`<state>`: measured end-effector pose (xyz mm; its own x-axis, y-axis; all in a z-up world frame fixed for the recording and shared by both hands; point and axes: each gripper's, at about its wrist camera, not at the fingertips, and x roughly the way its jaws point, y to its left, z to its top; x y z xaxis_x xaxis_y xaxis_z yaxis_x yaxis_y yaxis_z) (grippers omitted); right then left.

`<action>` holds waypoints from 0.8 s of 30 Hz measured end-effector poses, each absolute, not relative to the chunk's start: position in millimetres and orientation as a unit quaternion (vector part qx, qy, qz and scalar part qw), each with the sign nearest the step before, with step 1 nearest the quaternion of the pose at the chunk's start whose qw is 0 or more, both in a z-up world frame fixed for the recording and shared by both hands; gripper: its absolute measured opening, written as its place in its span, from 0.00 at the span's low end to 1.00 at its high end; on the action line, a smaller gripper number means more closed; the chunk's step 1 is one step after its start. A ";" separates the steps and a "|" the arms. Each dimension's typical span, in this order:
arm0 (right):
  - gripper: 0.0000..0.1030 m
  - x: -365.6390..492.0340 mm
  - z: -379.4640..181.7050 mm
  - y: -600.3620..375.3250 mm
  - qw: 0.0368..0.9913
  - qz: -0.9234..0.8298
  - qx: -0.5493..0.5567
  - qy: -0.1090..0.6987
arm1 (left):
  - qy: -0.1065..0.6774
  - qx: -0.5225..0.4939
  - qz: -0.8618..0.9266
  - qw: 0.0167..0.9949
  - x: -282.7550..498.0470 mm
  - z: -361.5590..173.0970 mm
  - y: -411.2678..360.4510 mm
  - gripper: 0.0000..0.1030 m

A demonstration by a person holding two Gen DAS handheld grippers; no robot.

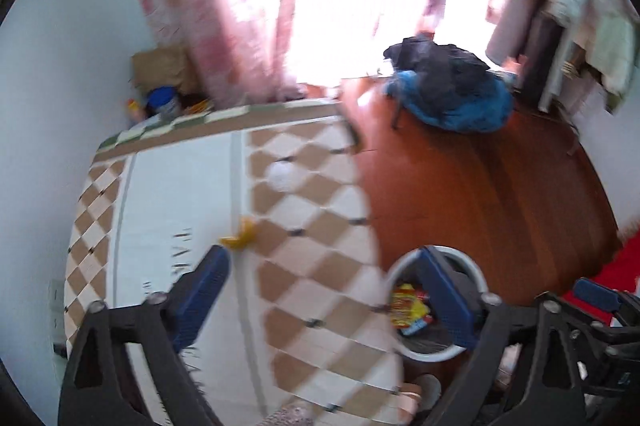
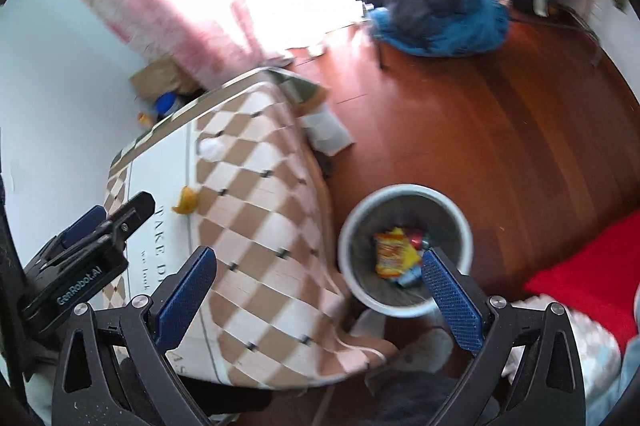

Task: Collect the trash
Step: 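Move both tools back over the table toward the peel and cup, then grasp the orange peel with the left gripper while the right grasps the clear cup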

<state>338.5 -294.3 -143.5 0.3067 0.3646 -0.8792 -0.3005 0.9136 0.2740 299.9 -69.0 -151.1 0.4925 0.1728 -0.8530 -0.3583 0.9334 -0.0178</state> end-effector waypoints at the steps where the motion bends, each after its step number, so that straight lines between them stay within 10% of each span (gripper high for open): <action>1: 1.00 342.9 -148.1 -278.7 0.805 0.214 0.024 0.553 | 0.480 -0.101 0.165 0.855 298.9 -156.8 -55.2 1.00; 13: 0.96 435.5 -242.8 -86.0 0.764 0.262 -0.018 0.590 | 0.551 -0.126 0.309 0.765 302.9 -271.8 126.8 1.00; 24: 0.52 476.3 -300.7 2.2 0.750 0.276 -0.082 0.596 | 0.581 -0.111 0.325 0.738 314.0 -313.8 161.8 1.00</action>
